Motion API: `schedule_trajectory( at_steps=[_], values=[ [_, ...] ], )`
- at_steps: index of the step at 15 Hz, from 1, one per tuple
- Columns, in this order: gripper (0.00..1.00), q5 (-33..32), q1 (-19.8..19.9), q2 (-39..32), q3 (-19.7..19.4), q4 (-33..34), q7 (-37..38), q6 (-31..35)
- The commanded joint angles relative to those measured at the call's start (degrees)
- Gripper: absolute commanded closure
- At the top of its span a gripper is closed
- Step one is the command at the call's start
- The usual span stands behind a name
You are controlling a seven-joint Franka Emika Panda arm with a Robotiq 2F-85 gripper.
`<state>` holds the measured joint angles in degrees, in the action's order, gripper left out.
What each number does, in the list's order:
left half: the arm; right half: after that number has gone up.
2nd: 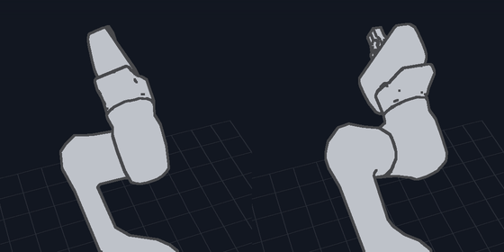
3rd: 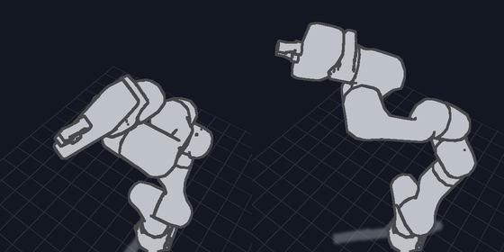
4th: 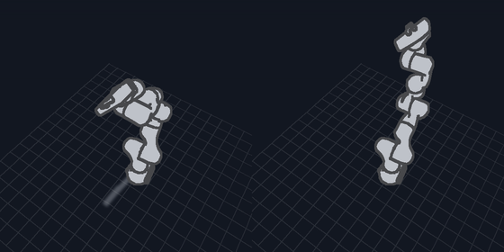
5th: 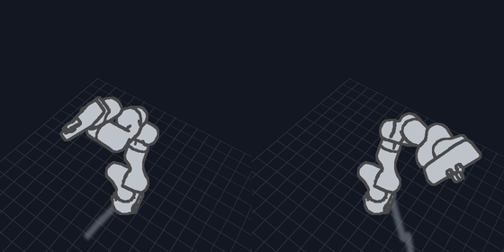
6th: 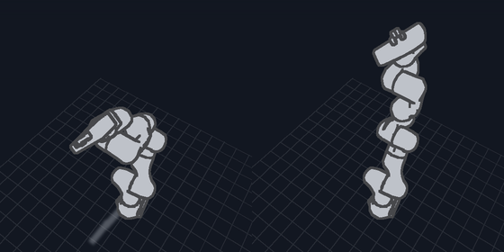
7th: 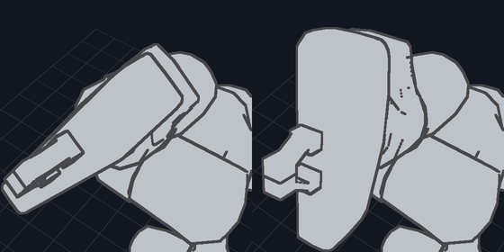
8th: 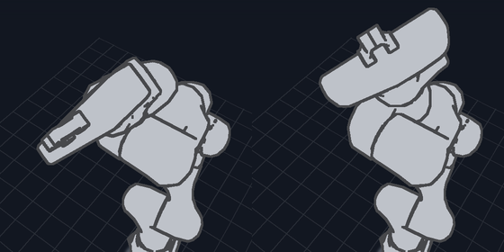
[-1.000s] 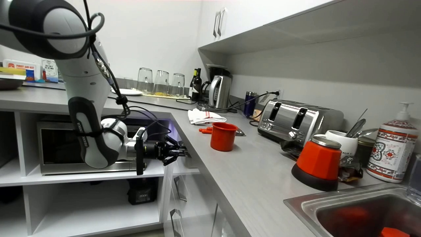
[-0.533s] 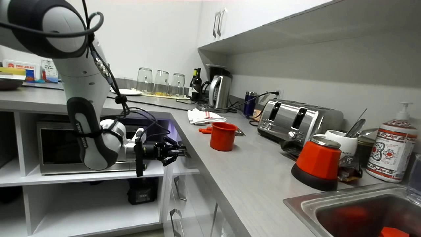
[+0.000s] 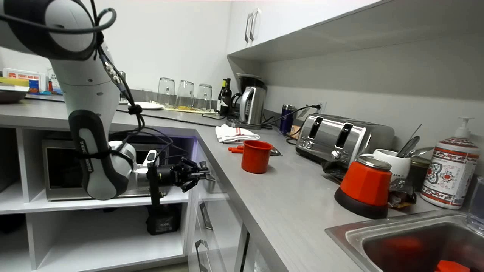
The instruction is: Open the top drawer,put the red cup inside and close it
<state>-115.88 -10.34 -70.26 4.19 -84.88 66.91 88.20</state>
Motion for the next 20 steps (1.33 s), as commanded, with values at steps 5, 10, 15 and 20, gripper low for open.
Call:
schedule_trajectory(
  at_steps=[5, 10, 15, 20],
  values=[
    [0.96, -2.80, -4.38, 6.25, 2.98, -14.08, 6.69, -2.58],
    [0.96, -3.53, -4.89, 9.07, 5.92, -20.62, 8.76, -4.45],
    [0.96, 0.42, -7.48, 10.81, 12.16, -26.09, 9.95, -11.87],
    [0.96, 4.67, -8.71, 11.48, 15.15, -26.11, 9.76, -13.63]
  ],
)
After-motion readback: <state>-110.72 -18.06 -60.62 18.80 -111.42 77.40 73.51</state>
